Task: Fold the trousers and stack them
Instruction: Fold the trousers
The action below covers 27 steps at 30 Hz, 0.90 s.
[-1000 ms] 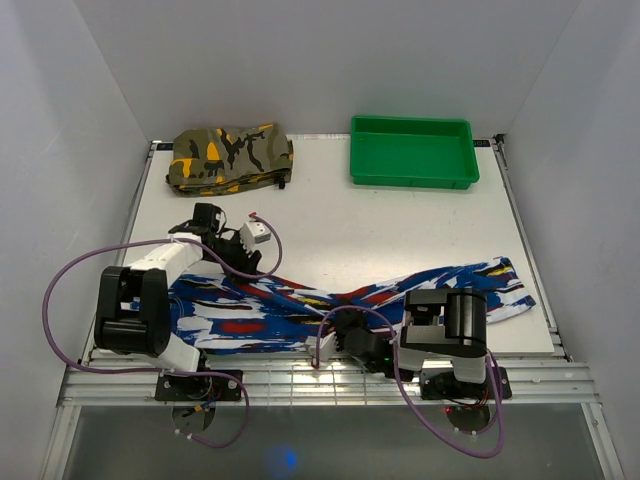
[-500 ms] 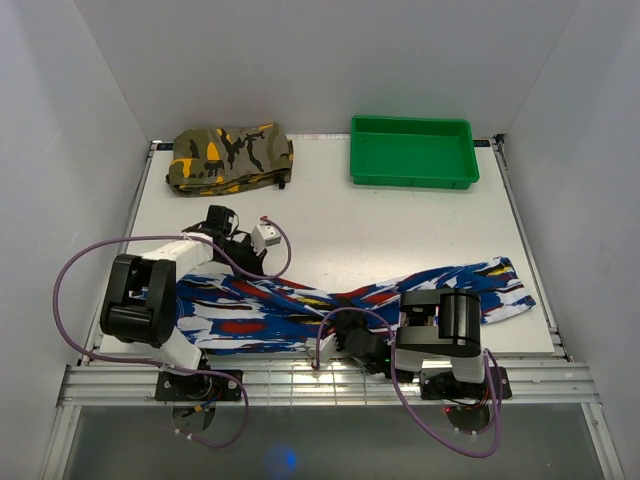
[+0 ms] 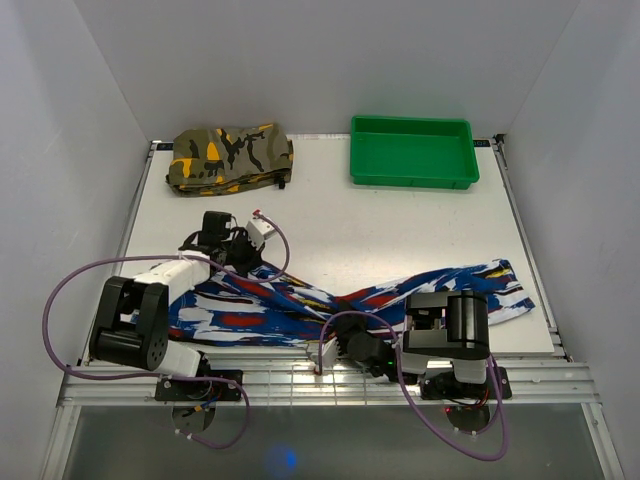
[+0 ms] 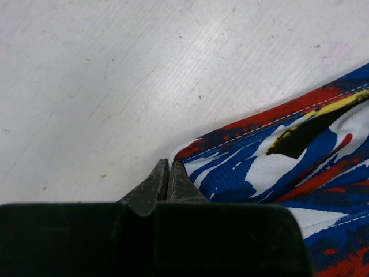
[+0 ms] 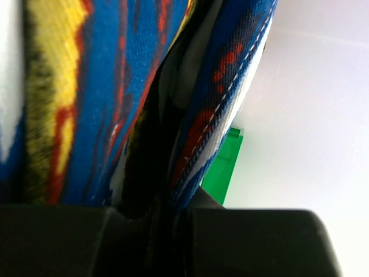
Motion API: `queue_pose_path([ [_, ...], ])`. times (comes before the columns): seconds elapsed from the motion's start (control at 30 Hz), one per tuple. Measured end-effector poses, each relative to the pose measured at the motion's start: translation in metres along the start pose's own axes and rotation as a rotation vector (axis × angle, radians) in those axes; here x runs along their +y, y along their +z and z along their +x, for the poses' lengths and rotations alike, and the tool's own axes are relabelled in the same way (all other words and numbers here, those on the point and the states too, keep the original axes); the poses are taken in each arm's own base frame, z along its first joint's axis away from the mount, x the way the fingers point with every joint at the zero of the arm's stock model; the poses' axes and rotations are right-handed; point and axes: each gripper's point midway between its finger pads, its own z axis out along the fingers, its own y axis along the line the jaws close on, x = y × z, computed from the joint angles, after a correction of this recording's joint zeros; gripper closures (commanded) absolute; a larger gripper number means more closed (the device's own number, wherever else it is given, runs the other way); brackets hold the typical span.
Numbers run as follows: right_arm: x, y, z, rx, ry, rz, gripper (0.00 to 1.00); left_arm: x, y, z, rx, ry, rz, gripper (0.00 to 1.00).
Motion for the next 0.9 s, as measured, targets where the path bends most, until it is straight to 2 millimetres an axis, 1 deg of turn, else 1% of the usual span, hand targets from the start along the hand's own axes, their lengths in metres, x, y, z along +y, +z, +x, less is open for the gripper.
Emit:
queue_pose_path([
  [0.07,-0.001,0.0,-0.002,-0.007,0.004,0.002,0.92,0.004,0.001,-0.004,-0.019,-0.001,-0.031,1.0],
  [0.2,-0.003,-0.001,-0.006,-0.023,0.012,0.007,0.92,0.011,0.003,-0.006,-0.037,-0.009,-0.084,1.0],
  [0.23,-0.004,-0.001,-0.006,-0.026,0.014,0.009,0.92,0.012,0.003,-0.005,-0.036,-0.013,-0.096,0.98],
  [0.27,-0.005,-0.001,-0.007,-0.028,0.016,0.011,0.92,0.012,0.003,-0.005,-0.034,-0.014,-0.097,0.98],
  [0.3,-0.006,-0.001,-0.007,-0.029,0.017,0.012,0.92,0.012,0.003,-0.005,-0.035,-0.015,-0.095,0.76],
  [0.37,-0.005,-0.001,-0.008,-0.028,0.013,0.009,0.92,0.009,0.002,-0.005,-0.031,0.008,-0.076,0.52],
  [0.43,-0.002,-0.002,-0.007,-0.023,-0.001,-0.001,0.78,0.01,-0.002,-0.006,-0.036,0.025,-0.067,0.22],
  [0.47,-0.001,-0.003,-0.007,-0.02,-0.005,-0.004,0.68,0.011,-0.005,-0.01,-0.05,0.039,-0.061,0.19],
  [0.5,0.0,-0.003,-0.006,-0.014,-0.006,-0.007,0.39,0.01,-0.009,-0.016,-0.07,0.046,-0.055,0.19],
  [0.53,0.0,-0.003,-0.005,-0.01,-0.003,-0.007,0.27,0.01,-0.013,-0.023,-0.093,0.056,-0.053,0.18],
  [0.57,-0.007,-0.004,-0.004,0.006,0.015,0.022,0.16,0.01,-0.016,-0.032,-0.117,0.07,-0.049,0.18],
  [0.6,-0.018,-0.004,-0.006,0.004,0.029,0.057,0.03,0.009,-0.018,-0.041,-0.139,0.085,-0.045,0.18],
  [0.63,-0.028,-0.004,-0.006,0.015,0.037,0.088,0.1,0.008,-0.02,-0.048,-0.156,0.097,-0.041,0.18],
  [0.67,-0.032,-0.005,-0.007,0.015,0.051,0.099,0.1,0.008,-0.021,-0.054,-0.169,0.107,-0.041,0.18],
  [0.7,-0.031,-0.004,-0.007,0.013,0.051,0.094,0.1,0.008,-0.022,-0.058,-0.179,0.113,-0.041,0.18],
  [0.8,-0.029,-0.004,-0.006,0.02,0.056,0.078,0.1,0.008,-0.026,-0.062,-0.188,0.112,-0.059,0.17],
  [0.9,-0.028,-0.003,-0.001,0.042,0.091,0.041,0.1,0.013,-0.039,-0.068,-0.203,0.098,-0.11,0.17],
])
